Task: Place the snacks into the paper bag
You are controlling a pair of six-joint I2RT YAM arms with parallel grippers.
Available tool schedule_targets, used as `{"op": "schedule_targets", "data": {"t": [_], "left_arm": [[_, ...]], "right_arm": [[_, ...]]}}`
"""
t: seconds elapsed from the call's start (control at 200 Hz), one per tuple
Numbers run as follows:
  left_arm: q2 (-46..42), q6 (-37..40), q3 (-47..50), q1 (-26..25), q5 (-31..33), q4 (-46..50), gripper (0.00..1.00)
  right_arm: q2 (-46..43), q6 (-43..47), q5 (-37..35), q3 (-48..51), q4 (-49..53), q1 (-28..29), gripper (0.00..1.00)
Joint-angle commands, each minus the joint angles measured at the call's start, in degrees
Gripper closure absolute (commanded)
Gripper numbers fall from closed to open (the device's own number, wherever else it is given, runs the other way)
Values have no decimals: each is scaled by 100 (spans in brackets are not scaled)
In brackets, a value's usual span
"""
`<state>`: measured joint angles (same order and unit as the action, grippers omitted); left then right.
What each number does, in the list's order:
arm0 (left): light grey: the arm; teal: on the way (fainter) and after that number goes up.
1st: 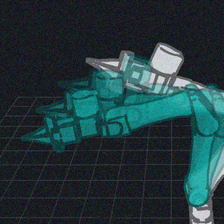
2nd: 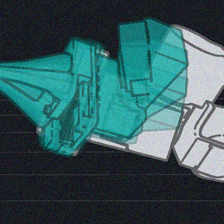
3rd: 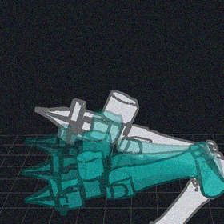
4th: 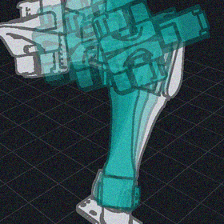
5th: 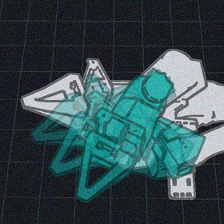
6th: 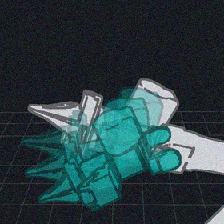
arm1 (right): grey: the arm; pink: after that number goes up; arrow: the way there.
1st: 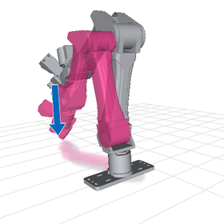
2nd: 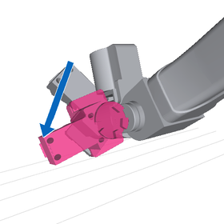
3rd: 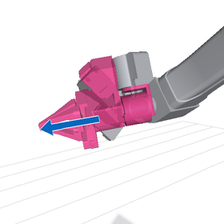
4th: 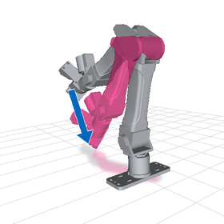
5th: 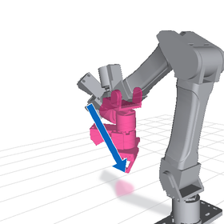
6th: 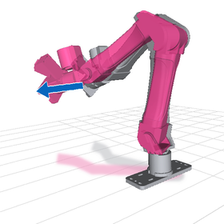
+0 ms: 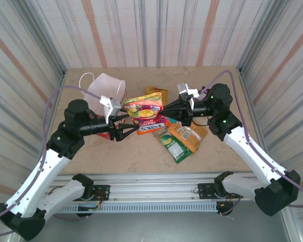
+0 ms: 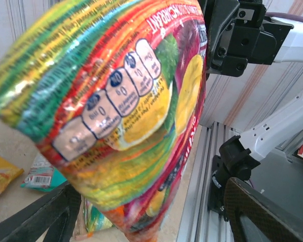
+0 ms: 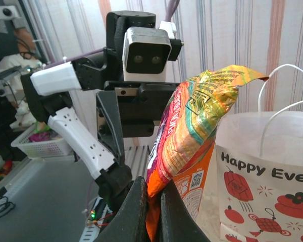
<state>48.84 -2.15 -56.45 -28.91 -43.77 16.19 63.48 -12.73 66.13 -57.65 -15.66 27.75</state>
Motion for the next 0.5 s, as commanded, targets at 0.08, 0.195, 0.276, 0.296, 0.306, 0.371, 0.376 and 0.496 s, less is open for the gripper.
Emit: {"op": "schedule_targets", "data": {"t": [0.08,0.195,0.276,0.296,0.306,0.371,0.376,0.496], "left_arm": [[121,63,13,-92,-413,-565,25],[166,109,-78,-197,-537,-697,30],[187,119,-121,-224,-573,-738,37],[187,122,-127,-221,-565,-743,40],[187,119,-129,-223,-563,-743,41],[162,110,-130,-229,-475,-732,48],[161,110,-130,-229,-470,-736,49],[143,2,-132,-228,-239,-742,60]], "right_arm": [[19,-126,24,-196,-412,52,100],[101,-108,-53,-177,-443,64,100],[146,-68,-141,-160,-457,65,100],[155,-57,-158,-153,-471,64,100],[156,-59,-165,-151,-479,64,100],[182,-43,-225,-132,-507,64,100],[182,-40,-233,-132,-503,69,100],[209,41,-357,-89,-493,64,100]]}}
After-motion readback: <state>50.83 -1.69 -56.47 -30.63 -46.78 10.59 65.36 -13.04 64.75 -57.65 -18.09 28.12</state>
